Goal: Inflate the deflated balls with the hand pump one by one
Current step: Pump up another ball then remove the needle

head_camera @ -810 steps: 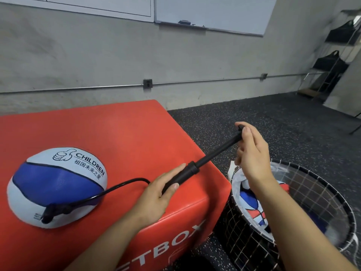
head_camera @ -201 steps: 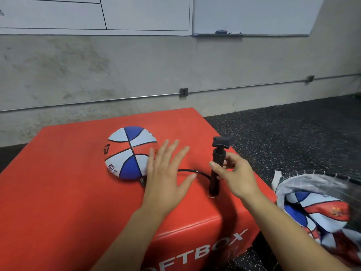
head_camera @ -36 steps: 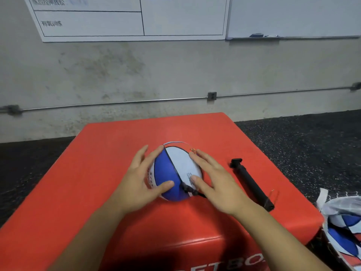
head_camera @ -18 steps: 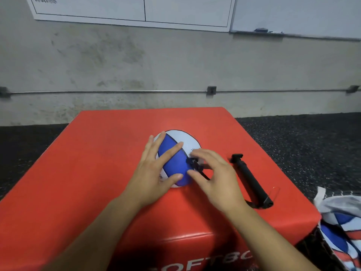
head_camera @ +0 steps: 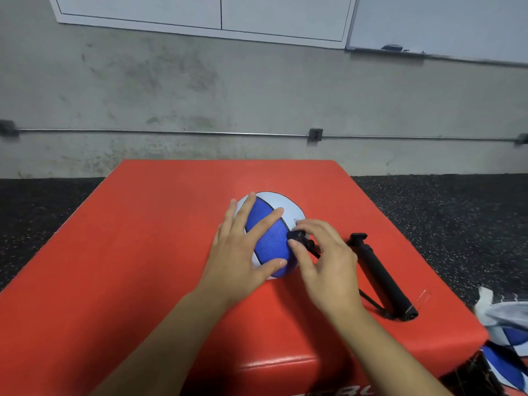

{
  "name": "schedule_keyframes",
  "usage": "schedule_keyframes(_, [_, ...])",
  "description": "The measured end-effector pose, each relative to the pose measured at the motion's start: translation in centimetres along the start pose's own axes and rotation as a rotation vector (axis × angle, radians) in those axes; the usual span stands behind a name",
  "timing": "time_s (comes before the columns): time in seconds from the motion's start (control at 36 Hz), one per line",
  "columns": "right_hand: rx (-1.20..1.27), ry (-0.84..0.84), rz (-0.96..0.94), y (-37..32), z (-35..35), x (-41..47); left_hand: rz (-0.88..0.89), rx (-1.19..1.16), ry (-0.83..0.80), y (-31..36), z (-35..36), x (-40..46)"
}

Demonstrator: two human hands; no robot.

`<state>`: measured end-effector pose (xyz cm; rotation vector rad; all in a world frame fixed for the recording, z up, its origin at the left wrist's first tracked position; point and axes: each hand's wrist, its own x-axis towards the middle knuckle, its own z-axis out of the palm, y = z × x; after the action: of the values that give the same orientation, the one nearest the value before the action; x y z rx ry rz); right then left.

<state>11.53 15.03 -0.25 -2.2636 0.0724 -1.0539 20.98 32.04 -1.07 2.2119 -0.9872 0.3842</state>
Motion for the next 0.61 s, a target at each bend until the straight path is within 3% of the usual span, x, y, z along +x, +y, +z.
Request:
schedule_keyframes(0.42, [0.052,0.018,-0.045,-0.2,-0.5,-0.6,-0.018,0.040,-0.004,0.5,-0.5,-0.1])
schedule_keyframes(0.61, [0.154,0.143,0.028,-0.4,-2.8,0.8,-0.132,-0.057,0.010,-0.5,-1.4,0.4])
